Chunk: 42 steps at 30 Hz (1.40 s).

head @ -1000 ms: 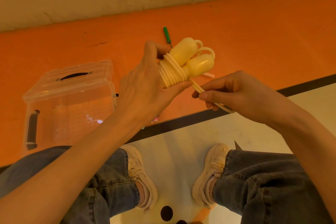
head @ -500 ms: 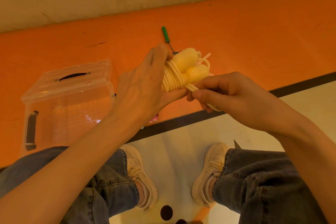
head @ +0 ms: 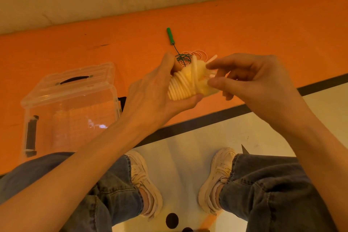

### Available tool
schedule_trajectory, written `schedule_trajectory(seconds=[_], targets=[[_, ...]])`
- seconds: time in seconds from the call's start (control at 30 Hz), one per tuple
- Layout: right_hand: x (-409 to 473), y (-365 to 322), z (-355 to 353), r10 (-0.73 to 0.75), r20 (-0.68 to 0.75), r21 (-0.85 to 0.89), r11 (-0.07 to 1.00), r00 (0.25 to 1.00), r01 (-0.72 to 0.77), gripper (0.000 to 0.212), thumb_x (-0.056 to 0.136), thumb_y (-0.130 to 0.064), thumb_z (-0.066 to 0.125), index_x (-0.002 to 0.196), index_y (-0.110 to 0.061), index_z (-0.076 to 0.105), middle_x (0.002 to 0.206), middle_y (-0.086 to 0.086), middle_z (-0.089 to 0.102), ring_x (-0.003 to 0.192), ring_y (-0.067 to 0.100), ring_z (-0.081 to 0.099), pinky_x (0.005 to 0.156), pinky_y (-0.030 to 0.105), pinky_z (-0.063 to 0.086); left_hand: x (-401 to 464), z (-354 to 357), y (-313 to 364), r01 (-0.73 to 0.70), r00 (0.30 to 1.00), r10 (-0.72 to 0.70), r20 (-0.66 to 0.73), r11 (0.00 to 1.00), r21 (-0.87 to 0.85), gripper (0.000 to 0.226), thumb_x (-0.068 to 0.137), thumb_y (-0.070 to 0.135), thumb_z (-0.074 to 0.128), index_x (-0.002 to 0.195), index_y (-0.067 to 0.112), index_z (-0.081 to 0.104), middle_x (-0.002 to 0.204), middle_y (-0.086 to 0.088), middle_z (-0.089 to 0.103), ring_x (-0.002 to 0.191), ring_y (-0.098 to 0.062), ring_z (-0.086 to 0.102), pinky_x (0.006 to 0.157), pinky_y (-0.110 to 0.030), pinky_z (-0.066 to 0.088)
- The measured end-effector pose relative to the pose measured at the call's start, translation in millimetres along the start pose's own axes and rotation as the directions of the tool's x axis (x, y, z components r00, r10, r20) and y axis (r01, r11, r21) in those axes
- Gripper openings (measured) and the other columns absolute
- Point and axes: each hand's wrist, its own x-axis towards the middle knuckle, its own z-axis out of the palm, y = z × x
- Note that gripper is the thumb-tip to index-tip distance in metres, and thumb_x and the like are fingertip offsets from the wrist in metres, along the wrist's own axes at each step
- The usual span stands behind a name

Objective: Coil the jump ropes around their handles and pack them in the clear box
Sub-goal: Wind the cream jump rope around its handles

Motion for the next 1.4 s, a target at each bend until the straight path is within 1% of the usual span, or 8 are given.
schedule_trajectory(seconds=[0.1,0.2,0.33,0.67,0.9,1.0,1.2,1.4], targets=[[-1.3,-3.8,-1.0,-0.002,0.129,-0.005,1.0,0.992,0.002,0.054,0.069,-0.028,0.074,0.122,-0.023,0.061,0.082,-0.002,0.066,0.062,0.013,0.063,0.067,0.024,0.057,0.0,0.6,1.7,0.013,1.0,-0.013,0.024,1.0,-0.017,0.056,0.071,0.068,0.062,0.101,0.028,0.037,0.084,0.014,0.054,0.069,-0.004,0.053,0.055,-0.036,0.046],[-0.8,-5.0,1.5,-0.029,0.185,0.069,0.997,0.982,0.016,0.063,0.064,-0.03,0.075,0.124,-0.025,0.058,0.079,-0.002,0.065,0.061,0.014,0.062,0.063,0.025,0.056,-0.4,0.7,3.2,0.0,0.999,-0.002,0.045,0.999,0.033,0.055,0.073,0.065,0.066,0.101,0.028,0.037,0.076,0.016,0.048,0.063,-0.001,0.047,0.052,-0.033,0.039],[1.2,-5.5,5.0,-0.064,0.157,0.098,0.994,0.986,0.049,0.045,0.067,-0.027,0.075,0.111,-0.026,0.065,0.077,0.003,0.066,0.058,0.015,0.062,0.061,0.023,0.054,-2.3,0.2,7.2,-0.018,0.999,0.013,0.049,0.995,0.094,0.054,0.07,0.065,0.064,0.099,0.03,0.036,0.073,0.019,0.044,0.061,-0.004,0.041,0.05,-0.029,0.028],[3.6,-6.4,6.2,0.032,-0.129,0.43,0.903,0.991,0.026,0.025,0.075,-0.019,0.066,0.099,-0.01,0.069,0.081,0.005,0.074,0.067,0.015,0.069,0.063,0.023,0.055,5.5,-7.5,5.7,0.071,0.993,-0.088,-0.08,0.978,-0.194,0.063,0.062,0.067,0.073,0.1,0.033,0.036,0.093,0.018,0.055,0.08,-0.001,0.055,0.061,-0.039,0.048],[4.1,-7.6,9.8,0.107,-0.118,0.591,0.806,0.987,-0.017,0.024,0.077,-0.019,0.062,0.098,-0.009,0.069,0.081,0.005,0.072,0.066,0.012,0.065,0.066,0.023,0.055,6.5,-11.3,5.7,0.123,0.98,-0.167,-0.106,0.936,-0.33,0.067,0.056,0.059,0.082,0.1,0.031,0.039,0.096,0.02,0.057,0.084,0.001,0.057,0.068,-0.033,0.05],[4.9,-9.3,9.7,0.142,-0.082,0.673,0.738,0.986,-0.05,0.023,0.078,-0.017,0.06,0.097,-0.007,0.068,0.079,0.003,0.07,0.064,0.009,0.062,0.065,0.021,0.054,6.2,-12.3,6.6,0.152,0.977,-0.203,-0.064,0.876,-0.458,0.07,0.052,0.053,0.086,0.1,0.022,0.044,0.096,0.013,0.06,0.086,-0.002,0.058,0.067,-0.021,0.049],[4.9,-14.1,6.6,0.162,-0.083,0.736,0.675,0.983,-0.049,0.019,0.078,-0.015,0.059,0.092,-0.008,0.069,0.077,0.002,0.069,0.06,0.007,0.06,0.064,0.019,0.053,7.8,-7.5,3.9,0.257,0.957,-0.282,0.063,0.733,-0.629,0.066,0.051,0.047,0.09,0.097,0.022,0.049,0.099,0.003,0.068,0.092,-0.011,0.065,0.073,-0.029,0.054],[6.0,-14.2,-1.7,0.206,-0.07,0.74,0.667,0.976,-0.087,0.019,0.077,-0.016,0.058,0.092,-0.008,0.068,0.073,0.001,0.068,0.059,0.006,0.059,0.062,0.017,0.053,8.4,-11.7,9.4,0.343,0.922,-0.345,0.175,0.521,-0.782,0.057,0.061,0.039,0.072,0.104,0.009,0.051,0.085,-0.004,0.07,0.065,-0.012,0.065,0.055,-0.021,0.053]])
